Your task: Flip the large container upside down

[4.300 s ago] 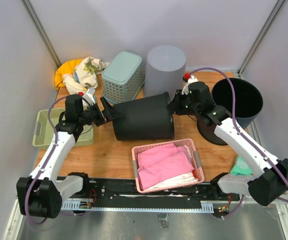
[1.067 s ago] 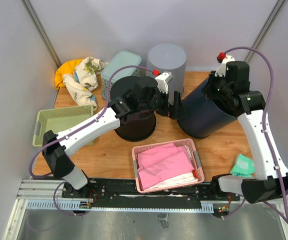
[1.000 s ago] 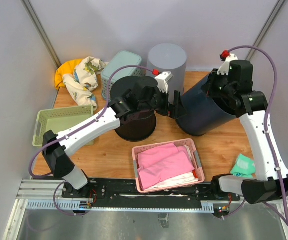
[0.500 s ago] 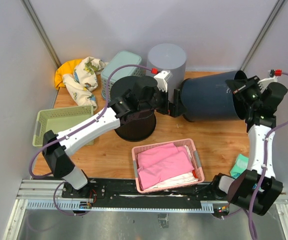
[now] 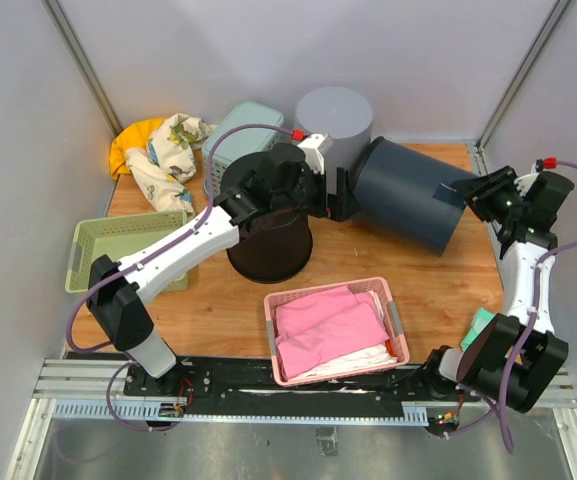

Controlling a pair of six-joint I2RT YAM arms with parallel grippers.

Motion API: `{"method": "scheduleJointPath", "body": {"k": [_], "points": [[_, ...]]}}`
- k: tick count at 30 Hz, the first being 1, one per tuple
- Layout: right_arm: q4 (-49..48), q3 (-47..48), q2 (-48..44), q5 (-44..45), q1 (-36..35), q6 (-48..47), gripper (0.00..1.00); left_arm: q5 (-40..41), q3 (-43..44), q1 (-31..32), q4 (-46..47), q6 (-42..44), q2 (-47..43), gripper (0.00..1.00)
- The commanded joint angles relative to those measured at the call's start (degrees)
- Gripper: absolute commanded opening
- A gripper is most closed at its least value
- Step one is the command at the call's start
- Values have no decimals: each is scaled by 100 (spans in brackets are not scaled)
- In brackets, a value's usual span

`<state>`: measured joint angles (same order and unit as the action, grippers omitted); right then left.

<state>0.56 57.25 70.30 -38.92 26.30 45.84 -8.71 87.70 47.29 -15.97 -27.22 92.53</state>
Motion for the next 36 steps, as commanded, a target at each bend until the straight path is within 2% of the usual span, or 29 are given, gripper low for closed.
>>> {"method": "scheduleJointPath", "body": {"k": [1, 3, 5, 15, 20, 24, 30, 36], "points": [[1640, 12, 45, 652, 15, -1133, 51, -350, -118, -176, 265, -15, 26, 99], [1826, 15, 7, 909, 17, -1282, 59, -394, -77, -176, 280, 18, 101, 99], [1976, 39, -46, 1138, 9, -1398, 63, -397, -4, -176, 295, 80, 174, 99], [2639, 424, -576, 1704, -207, -1611, 66, -273, 435, -206, 899, 867, 720, 99], [3124, 691, -937, 1972, -343, -1649, 67, -545, 1519, -335, 228, 1008, 1470, 99], [3141, 964, -956, 1813, -557, -1652, 67, -629, 1795, -373, 247, 1035, 1742, 99], [2476, 1220, -592, 1346, -933, -1946, 67, -894, 1658, -467, 780, 938, 1898, 99], [2425, 2073, 617, 1085, -1095, -2216, 67, -1190, 1544, -510, 1048, 751, 2119, 99]]}}
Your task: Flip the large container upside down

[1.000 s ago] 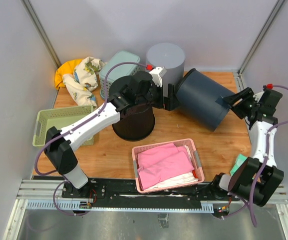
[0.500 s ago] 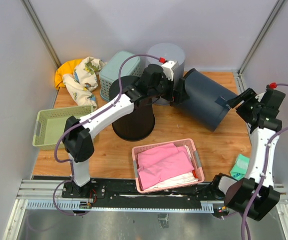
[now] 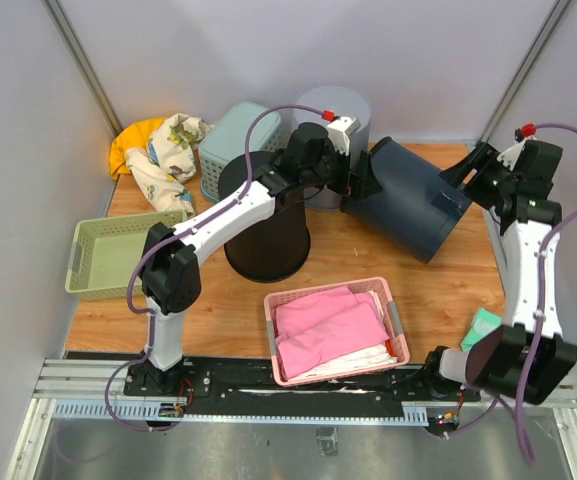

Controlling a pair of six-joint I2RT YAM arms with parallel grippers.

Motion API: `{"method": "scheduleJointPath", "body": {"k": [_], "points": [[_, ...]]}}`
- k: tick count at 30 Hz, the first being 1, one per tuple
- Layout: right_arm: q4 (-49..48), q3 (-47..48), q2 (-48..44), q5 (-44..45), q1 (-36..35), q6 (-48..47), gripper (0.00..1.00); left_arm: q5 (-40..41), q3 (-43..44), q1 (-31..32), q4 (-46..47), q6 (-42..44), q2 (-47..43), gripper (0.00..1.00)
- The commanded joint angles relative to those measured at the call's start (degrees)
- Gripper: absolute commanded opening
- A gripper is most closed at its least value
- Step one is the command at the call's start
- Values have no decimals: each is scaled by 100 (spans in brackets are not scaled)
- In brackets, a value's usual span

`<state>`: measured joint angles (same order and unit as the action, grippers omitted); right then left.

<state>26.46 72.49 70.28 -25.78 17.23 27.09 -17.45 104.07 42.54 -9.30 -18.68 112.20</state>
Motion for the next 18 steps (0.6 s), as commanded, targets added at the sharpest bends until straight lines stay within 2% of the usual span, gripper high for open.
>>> {"method": "scheduleJointPath", "body": {"k": [1, 9, 18], "points": [[-79, 746, 834, -232, -225, -408, 67, -350, -172, -36, 423, -110, 153, 99], [385, 2353, 2418, 167, -719, -742, 67, -846, -478, -15, 440, -214, 72, 99], [1000, 4390, 3917, 1193, -1675, -973, 67, -349, -1394, 87, 455, -657, -1316, 99]]}}
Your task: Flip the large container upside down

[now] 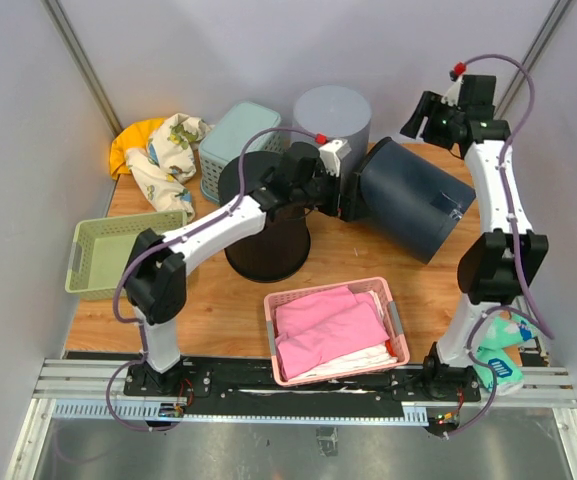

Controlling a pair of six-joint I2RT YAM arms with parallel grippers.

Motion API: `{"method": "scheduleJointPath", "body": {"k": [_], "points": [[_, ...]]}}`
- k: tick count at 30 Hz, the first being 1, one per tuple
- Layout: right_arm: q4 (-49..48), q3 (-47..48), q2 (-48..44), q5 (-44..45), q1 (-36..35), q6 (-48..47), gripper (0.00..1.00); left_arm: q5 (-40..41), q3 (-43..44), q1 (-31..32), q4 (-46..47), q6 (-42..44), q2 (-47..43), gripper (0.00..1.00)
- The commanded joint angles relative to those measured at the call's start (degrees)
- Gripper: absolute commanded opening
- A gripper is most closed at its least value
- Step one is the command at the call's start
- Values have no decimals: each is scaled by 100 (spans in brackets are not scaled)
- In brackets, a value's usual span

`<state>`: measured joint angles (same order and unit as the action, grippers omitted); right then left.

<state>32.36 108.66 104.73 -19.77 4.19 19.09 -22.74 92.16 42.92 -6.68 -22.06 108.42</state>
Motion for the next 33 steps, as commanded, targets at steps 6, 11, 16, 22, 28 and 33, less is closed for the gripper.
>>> {"method": "scheduleJointPath", "body": {"k": [6, 11, 16, 22, 28, 33], "points": [[758, 1756, 1441, 670, -849, -188, 66, 603, -672, 50, 113, -454, -1789, 99], [450, 850, 1012, 82, -963, -90, 65, 898, -778, 50, -190, -170, -2047, 99], [-495, -1110, -354, -590, -972, 165, 65, 1010, -717, 50, -472, 213, -1870, 99], [-636, -1870, -1024, -622, -964, 136, 66, 876, -545, 109, -469, 88, -1427, 99], [-451, -1876, -1175, -459, -963, 40, 66, 1344, 13, 323, -893, 226, -872, 99], [-341, -1987, -1363, -380, -939, -12, 66, 1595, 332, 290, -1091, 435, -496, 99]]}}
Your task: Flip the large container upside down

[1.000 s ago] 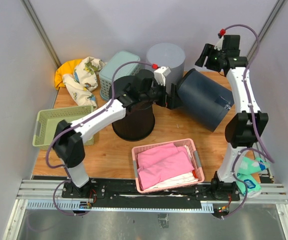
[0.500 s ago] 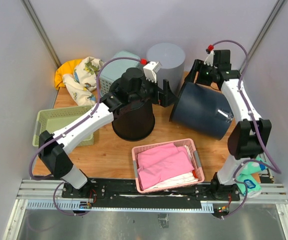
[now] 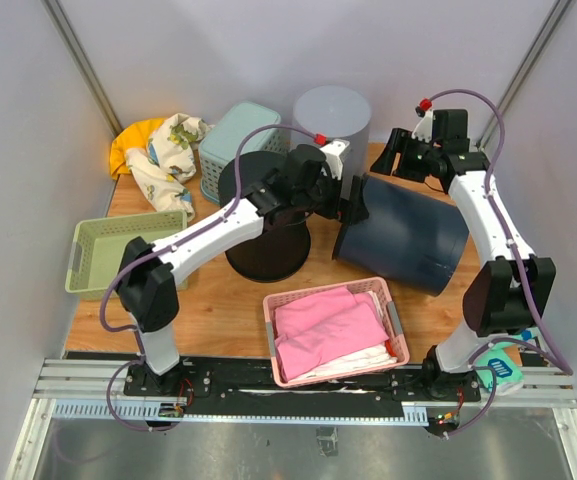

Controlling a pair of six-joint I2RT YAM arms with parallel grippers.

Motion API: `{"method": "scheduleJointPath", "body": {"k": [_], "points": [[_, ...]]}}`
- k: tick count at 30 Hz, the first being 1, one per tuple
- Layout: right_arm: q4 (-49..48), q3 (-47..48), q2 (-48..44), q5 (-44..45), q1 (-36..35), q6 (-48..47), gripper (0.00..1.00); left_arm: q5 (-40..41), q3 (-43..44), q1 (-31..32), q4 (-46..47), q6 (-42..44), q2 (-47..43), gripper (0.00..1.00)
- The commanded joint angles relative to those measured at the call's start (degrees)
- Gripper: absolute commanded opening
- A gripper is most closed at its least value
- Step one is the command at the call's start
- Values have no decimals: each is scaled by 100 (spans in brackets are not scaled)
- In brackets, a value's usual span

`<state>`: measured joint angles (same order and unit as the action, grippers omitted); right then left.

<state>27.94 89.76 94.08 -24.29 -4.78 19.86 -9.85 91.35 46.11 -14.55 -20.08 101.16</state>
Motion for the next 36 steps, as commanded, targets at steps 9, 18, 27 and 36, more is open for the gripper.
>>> {"method": "scheduleJointPath", "body": {"k": [9, 18, 27, 36], "points": [[151, -688, -810, 442, 109, -145, 67, -1631, 585, -94, 371, -255, 725, 78], [157, -759, -1025, 484, 183, -77, 67, -1868, 1124, -93, 290, -523, 990, 9], [452, -569, -2029, 1794, 308, 287, 66, -907, 2413, -84, -659, 112, 830, 0], [883, -1733, -3238, 3911, 460, 1129, 61, -170, 3291, -5, -1212, 808, 778, 0]]}}
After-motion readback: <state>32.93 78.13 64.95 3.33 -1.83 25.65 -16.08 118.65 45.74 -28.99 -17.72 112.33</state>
